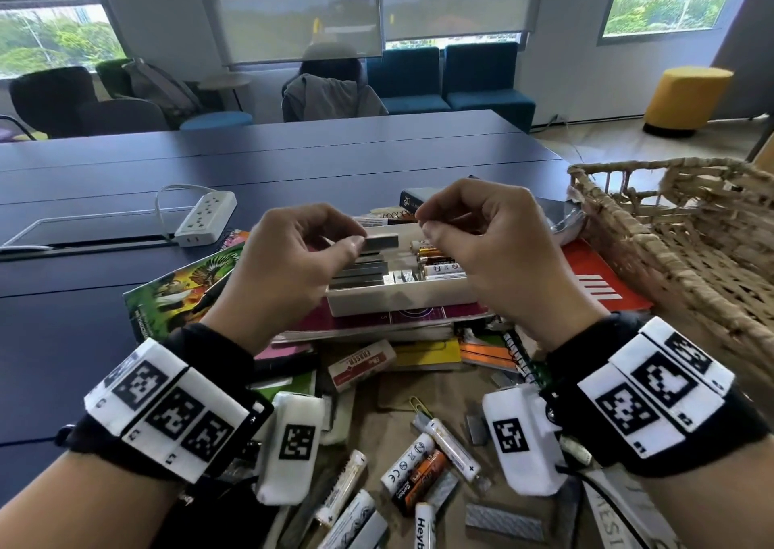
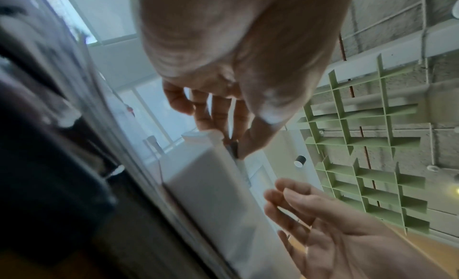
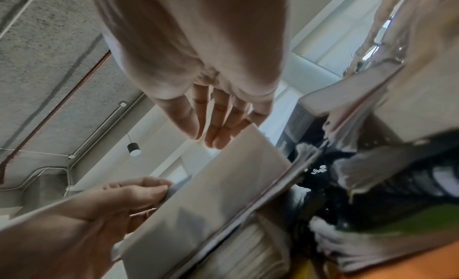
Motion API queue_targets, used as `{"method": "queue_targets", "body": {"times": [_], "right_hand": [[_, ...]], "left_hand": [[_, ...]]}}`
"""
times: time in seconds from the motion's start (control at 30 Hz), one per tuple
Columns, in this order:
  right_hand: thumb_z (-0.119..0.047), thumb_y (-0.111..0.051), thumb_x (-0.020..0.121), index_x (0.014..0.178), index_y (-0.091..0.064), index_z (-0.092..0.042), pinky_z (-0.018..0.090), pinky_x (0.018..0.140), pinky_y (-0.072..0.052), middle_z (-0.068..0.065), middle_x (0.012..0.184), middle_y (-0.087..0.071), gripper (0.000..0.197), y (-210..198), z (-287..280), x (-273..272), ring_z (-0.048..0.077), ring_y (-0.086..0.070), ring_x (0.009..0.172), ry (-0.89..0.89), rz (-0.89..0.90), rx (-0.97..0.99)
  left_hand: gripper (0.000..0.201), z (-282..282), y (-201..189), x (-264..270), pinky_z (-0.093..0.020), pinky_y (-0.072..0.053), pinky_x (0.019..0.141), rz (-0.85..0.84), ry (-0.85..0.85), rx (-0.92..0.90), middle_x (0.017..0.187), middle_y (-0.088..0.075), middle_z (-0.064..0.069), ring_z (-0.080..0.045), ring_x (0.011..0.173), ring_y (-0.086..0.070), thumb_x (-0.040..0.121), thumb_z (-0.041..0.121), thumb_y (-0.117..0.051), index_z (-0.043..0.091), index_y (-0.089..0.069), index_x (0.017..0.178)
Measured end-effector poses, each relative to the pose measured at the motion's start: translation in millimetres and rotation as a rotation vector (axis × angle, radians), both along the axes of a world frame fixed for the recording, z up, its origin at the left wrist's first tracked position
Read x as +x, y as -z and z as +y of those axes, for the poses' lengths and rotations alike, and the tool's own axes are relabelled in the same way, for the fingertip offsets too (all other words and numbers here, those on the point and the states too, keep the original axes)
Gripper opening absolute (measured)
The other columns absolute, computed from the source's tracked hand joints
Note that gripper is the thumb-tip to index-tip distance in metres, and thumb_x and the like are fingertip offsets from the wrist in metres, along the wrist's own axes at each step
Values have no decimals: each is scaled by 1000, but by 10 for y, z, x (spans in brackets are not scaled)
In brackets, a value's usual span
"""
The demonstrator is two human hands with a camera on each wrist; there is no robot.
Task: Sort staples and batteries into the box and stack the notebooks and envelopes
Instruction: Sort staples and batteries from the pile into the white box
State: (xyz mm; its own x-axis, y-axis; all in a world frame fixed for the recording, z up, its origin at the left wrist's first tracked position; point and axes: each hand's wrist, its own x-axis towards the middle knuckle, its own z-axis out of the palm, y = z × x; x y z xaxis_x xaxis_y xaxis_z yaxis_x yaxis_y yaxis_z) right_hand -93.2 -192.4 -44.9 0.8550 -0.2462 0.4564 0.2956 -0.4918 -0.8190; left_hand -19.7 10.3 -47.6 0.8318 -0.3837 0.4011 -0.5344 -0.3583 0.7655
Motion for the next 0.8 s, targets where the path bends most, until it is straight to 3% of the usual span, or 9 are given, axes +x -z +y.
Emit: {"method": "queue_targets", "body": {"times": [0.07,0.13,0.2,0.37,0.53,0.67,0.8], "right_hand": [[-8,-74,91,92,-77,-20,23,74,-60,-7,87,-75,13,-5,-34,-1,7,-70,80,26,25,-19],[-10,-74,91,94,-77,-22,20,77,-58,-9,89,-74,12,-12,-46,-8,5,-69,83,41,42,-50],[-11,-74,91,94,-76,-22,19,78,-58,-10,88,-74,11,-18,-48,-11,4,-69,83,44,50,-73],[-11,-74,91,90,-77,-21,17,77,-56,-10,85,-74,11,-8,-66,-4,5,-69,83,64,39,-114],[-12,-75,89,84,-78,-23,7,68,-47,-12,80,-73,13,31,-72,6,2,-68,77,72,47,-208],[-13,-75,90,84,-77,-24,9,64,-47,-11,76,-72,13,4,-78,-12,2,-65,70,41,60,-233],[-21,-74,92,86,-77,-27,22,60,-50,-8,75,-71,9,-169,-84,-111,2,-62,63,-104,166,-348]], "left_hand": [[7,33,-10,25,-35,-59,74,-21,6,88,84,-75,7,-17,76,-69,88,19,-78,26,-77,87],[9,57,-10,47,-30,-50,64,-68,-8,170,78,-73,9,-8,64,-61,88,20,-78,27,-76,84],[11,62,1,59,-26,-41,61,-100,-43,224,71,-68,10,-7,58,-53,87,19,-78,29,-76,82],[14,51,-1,30,-28,-45,71,-98,-42,256,86,-67,13,-10,72,-56,87,17,-78,30,-78,87],[15,60,7,37,-26,-43,65,-65,9,262,80,-67,11,-7,65,-50,88,17,-78,31,-79,84],[14,52,17,48,-28,-42,63,-58,1,242,78,-65,10,-9,65,-50,90,18,-76,31,-80,85],[9,16,-22,-23,-19,-38,59,-120,0,178,77,-62,20,-4,61,-47,90,23,-75,32,-78,89]]}}
